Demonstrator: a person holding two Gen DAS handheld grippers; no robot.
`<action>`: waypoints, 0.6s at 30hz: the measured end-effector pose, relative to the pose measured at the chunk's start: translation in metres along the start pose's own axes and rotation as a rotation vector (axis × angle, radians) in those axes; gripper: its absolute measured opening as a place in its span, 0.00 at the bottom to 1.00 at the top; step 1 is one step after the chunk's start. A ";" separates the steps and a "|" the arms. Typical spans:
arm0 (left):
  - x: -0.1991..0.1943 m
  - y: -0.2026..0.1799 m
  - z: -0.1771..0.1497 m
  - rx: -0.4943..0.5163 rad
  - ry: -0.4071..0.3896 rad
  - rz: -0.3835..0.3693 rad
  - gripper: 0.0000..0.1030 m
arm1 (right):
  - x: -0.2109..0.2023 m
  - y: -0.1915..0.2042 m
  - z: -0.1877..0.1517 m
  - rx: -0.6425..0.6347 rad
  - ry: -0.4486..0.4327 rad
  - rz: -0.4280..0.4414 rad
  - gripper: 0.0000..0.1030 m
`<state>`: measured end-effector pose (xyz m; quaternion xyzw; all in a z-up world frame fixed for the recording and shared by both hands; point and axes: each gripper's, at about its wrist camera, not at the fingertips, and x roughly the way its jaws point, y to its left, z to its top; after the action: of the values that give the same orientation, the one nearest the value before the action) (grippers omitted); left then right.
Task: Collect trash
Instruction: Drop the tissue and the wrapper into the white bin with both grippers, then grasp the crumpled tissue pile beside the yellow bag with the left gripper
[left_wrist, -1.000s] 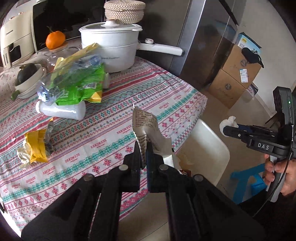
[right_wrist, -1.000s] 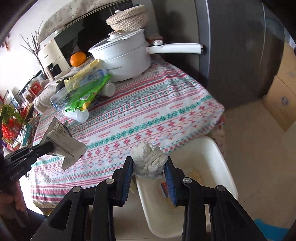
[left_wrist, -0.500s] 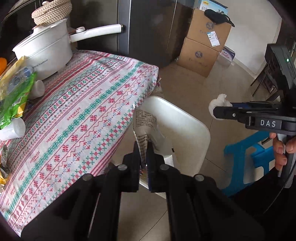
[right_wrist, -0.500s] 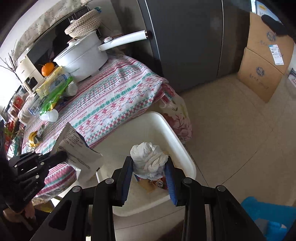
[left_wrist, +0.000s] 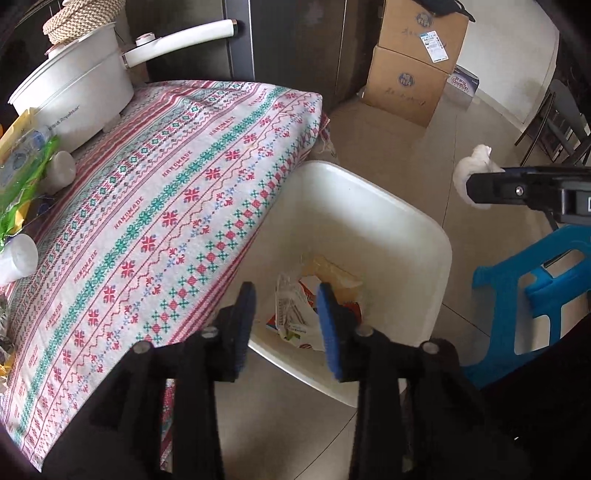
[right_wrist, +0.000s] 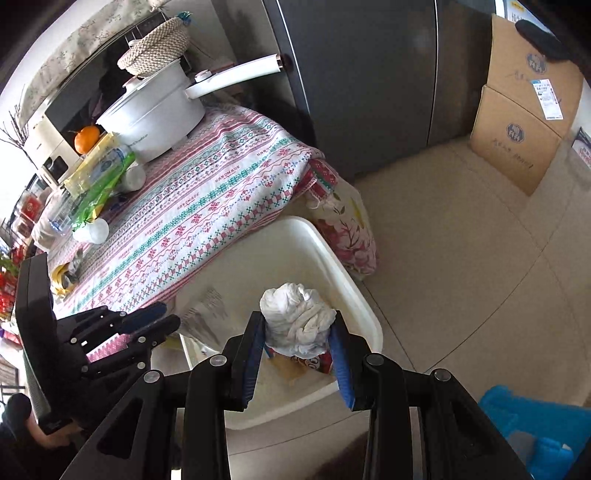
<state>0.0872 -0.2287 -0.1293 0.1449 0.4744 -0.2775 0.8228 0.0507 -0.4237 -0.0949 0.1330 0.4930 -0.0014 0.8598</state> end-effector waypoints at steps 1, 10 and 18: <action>-0.004 0.002 0.000 -0.005 -0.007 -0.006 0.45 | 0.001 0.001 0.000 -0.001 0.004 0.000 0.35; -0.044 0.045 0.000 -0.090 -0.047 0.087 0.73 | 0.016 0.016 0.000 -0.041 0.049 -0.014 0.35; -0.060 0.099 -0.014 -0.243 -0.022 0.128 0.81 | 0.041 0.028 -0.004 -0.073 0.119 -0.035 0.35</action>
<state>0.1126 -0.1230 -0.0872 0.0709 0.4854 -0.1666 0.8554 0.0724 -0.3902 -0.1247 0.0928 0.5453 0.0092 0.8330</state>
